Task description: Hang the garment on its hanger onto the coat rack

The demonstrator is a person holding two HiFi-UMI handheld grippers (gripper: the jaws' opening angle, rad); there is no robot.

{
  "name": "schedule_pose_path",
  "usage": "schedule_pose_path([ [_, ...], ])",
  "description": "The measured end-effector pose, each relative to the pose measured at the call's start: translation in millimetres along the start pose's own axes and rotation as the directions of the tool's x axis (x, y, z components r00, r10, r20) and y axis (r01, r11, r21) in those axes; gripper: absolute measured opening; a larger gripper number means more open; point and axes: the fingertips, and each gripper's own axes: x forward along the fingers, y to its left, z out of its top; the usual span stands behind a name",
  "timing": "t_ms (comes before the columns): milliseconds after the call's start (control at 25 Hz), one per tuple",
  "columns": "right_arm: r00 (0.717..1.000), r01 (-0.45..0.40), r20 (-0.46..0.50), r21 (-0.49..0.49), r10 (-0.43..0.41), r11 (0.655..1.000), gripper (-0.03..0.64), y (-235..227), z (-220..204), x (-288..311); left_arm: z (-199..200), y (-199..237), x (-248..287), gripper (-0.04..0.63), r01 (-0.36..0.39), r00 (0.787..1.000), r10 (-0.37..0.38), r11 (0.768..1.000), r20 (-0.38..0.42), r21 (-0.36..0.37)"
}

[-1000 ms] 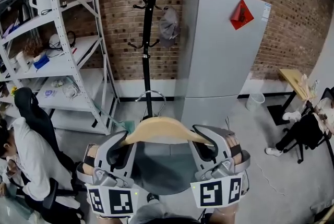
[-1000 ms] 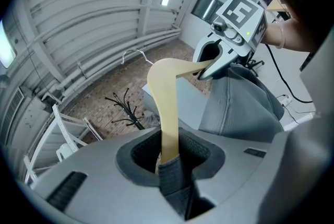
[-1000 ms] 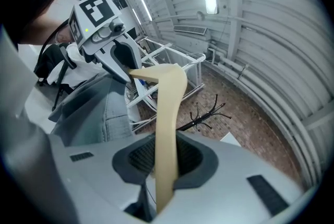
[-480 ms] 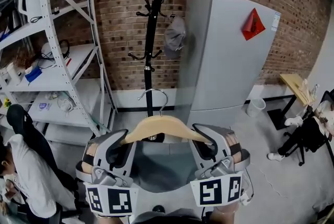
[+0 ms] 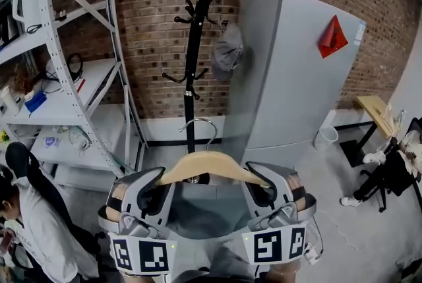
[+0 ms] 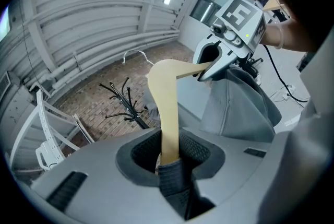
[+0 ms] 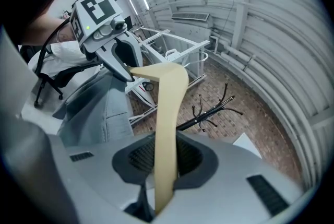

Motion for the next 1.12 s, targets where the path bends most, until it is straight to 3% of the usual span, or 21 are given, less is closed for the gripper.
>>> schedule_pose_path([
  [400,1.000,-0.004,0.026,0.005,0.004,1.000,0.077,-26,-24,69,-21,21,72,0.098,0.001,1.000,-0.001,1.000,-0.015,0.001],
  [1120,0.991,-0.003,0.130,-0.006,0.004,1.000,0.077,-102,-72,208,-34,84,216,0.098,-0.083,0.995,0.085,0.996,-0.046,0.044],
])
